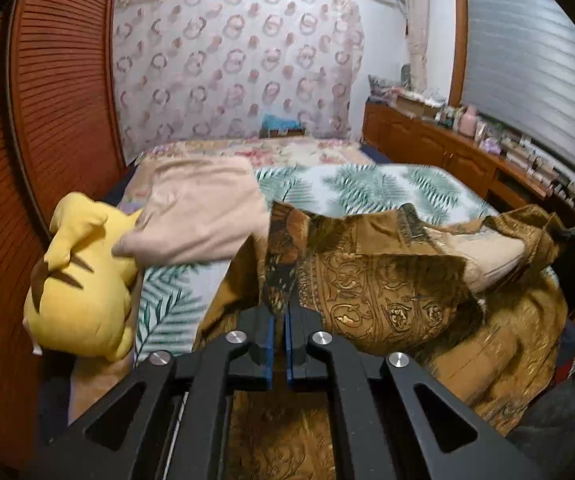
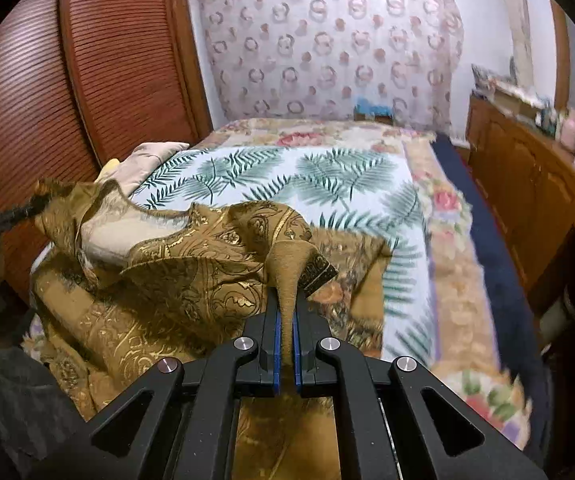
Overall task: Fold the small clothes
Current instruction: 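Grasp the hem with both tools and fold it up toward the collar, then open both tools to release the folded hem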
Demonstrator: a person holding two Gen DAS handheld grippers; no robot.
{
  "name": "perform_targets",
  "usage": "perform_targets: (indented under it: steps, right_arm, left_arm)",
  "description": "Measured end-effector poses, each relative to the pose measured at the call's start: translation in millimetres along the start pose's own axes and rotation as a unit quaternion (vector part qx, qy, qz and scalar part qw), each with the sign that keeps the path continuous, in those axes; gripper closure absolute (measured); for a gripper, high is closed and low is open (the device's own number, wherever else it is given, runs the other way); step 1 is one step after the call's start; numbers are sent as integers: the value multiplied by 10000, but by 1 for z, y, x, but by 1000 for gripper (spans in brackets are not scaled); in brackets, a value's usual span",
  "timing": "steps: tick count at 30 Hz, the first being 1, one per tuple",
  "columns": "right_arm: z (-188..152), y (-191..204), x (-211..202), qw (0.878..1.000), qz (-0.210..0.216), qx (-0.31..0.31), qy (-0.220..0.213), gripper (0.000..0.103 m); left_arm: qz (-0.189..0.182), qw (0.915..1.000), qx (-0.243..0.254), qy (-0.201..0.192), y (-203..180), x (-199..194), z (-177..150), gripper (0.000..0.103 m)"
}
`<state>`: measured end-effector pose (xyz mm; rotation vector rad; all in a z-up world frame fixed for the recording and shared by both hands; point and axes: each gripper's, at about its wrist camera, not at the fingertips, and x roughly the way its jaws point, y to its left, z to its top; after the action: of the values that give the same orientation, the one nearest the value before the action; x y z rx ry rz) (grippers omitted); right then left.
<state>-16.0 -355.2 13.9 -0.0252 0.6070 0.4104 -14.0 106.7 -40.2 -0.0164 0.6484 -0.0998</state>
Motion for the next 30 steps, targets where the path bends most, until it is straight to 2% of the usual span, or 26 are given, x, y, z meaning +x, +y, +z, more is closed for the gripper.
perform_targets:
  steps: [3,7,9,11,13,17,23,27,30]
  right_arm:
    - [2,3,2,10000,-35,-1,61,99]
    - [11,6,0,9997,-189,-82,94,94]
    - [17,10,1,9994,-292,-188,81,88]
    - [21,15,2,9987,-438,-268,57,72]
    - [28,16,1,9983,-494,-316,11,61]
    - [37,18,4,9978,-564,-338,-74,53]
    - [41,14,31,9973,-663,-318,5,44]
    - [45,5,54,9966,-780,-231,117,44]
    - [48,0,70,9965,-808,-84,194,44]
  left_arm:
    - [-30,9999,-30,152,0,5,-8,98]
    - [71,9999,-7,103,4,4,-8,75]
    - [86,10000,-6,51,6,1,-8,67]
    - [137,9999,-8,-4,10,1,-4,62]
    - [170,9999,-7,0,13,4,2,57]
    - [140,9999,-4,-98,18,9,14,31]
    - [285,9995,40,-153,22,29,33,29]
    - [476,9988,9,56,28,53,42,28]
    - [468,9987,-13,223,32,72,44,28]
